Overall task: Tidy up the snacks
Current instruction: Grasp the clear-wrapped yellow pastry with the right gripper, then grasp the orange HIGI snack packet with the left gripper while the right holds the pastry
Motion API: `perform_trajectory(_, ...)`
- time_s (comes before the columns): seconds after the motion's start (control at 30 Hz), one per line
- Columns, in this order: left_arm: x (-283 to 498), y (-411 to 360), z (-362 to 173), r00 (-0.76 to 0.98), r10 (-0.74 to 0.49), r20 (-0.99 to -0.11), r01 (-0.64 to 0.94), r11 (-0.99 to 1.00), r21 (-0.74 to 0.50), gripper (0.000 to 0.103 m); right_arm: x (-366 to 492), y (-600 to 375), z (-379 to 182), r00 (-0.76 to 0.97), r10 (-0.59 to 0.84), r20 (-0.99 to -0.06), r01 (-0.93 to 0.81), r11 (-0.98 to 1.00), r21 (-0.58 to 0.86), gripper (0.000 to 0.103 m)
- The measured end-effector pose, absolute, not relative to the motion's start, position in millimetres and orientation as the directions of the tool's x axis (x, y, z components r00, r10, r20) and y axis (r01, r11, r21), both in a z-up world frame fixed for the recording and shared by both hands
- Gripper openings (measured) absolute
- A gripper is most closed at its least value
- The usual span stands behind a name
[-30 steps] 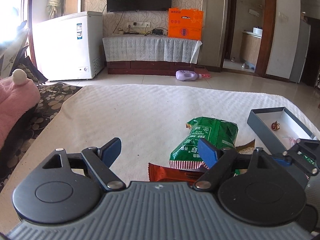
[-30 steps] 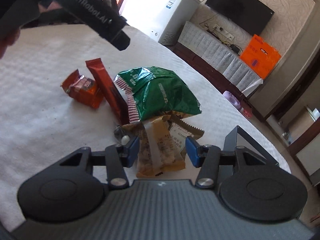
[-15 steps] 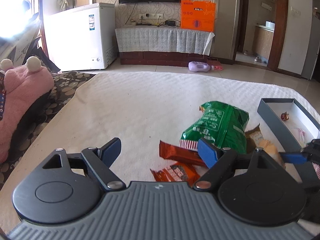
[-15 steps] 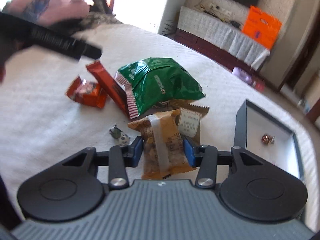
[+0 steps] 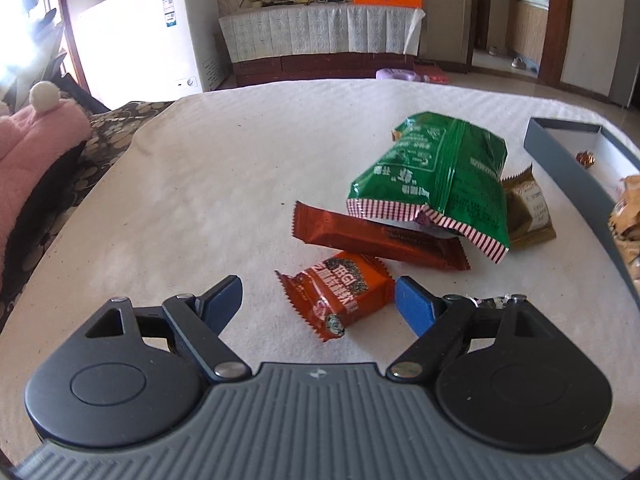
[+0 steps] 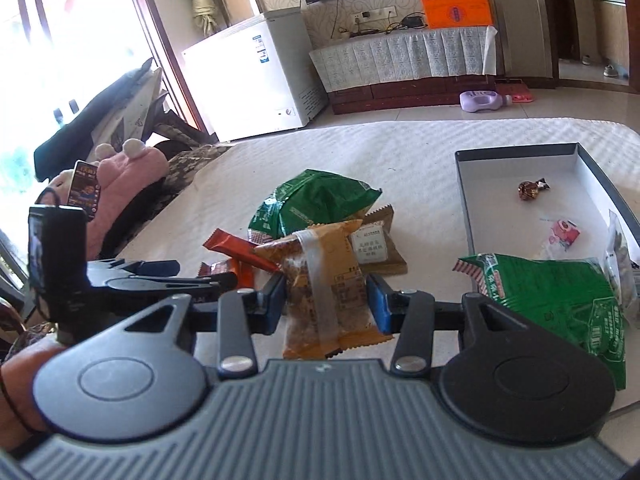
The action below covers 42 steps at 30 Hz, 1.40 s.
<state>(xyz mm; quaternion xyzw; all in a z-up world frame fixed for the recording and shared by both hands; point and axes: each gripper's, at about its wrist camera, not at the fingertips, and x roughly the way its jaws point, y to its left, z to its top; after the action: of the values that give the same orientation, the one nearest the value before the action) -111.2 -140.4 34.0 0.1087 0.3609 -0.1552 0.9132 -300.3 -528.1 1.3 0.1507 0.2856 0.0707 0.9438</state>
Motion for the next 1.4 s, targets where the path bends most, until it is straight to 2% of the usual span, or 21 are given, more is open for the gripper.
perform_trajectory(0.17, -104, -157, 25, 0.695, -0.193, -0.693, 0.38, 0.916, 0.126, 0.088, -299, -529, 0, 0.824, 0.228, -0.519, -0.057, 0.944, 0.324, 0.047)
perform_trajectory(0.33, -100, -167, 20, 0.72, -0.185, -0.669, 0.401, 0.898, 0.183, 0.097, -298, -526, 0, 0.818, 0.239, -0.523, -0.072, 0.945, 0.319, 0.047)
perform_trajectory(0.67, -92, -169, 15, 0.713, -0.204, -0.671, 0.403, 0.902, 0.154, 0.097, -297, -526, -1, 0.815, 0.24, -0.527, -0.077, 0.947, 0.313, 0.047)
perform_trajectory(0.77, -95, -169, 15, 0.707, -0.226, -0.67, 0.423, 0.894, 0.146, 0.088, -297, -525, -1, 0.814, 0.241, -0.529, -0.078, 0.947, 0.31, 0.047)
perform_trajectory(0.87, -101, -173, 16, 0.708, -0.243, -0.663, 0.451, 0.878, 0.16, 0.075, -296, -527, -1, 0.815, 0.237, -0.529, -0.072, 0.947, 0.314, 0.047)
perform_trajectory(0.9, -102, -175, 16, 0.703, -0.257, -0.663, 0.466, 0.871, 0.155, 0.066, -296, -527, -1, 0.815, 0.236, -0.53, -0.07, 0.947, 0.315, 0.047)
perform_trajectory(1.0, -107, -179, 16, 0.7, -0.267, -0.662, 0.48, 0.863, 0.159, 0.057, -297, -528, -1, 0.815, 0.237, -0.529, -0.07, 0.946, 0.316, 0.047)
perform_trajectory(1.4, -116, -165, 21, 0.664, -0.306, -0.683, 0.49, 0.867, 0.088, 0.053, -300, -533, -1, 0.815, 0.236, -0.529, -0.063, 0.944, 0.325, 0.047)
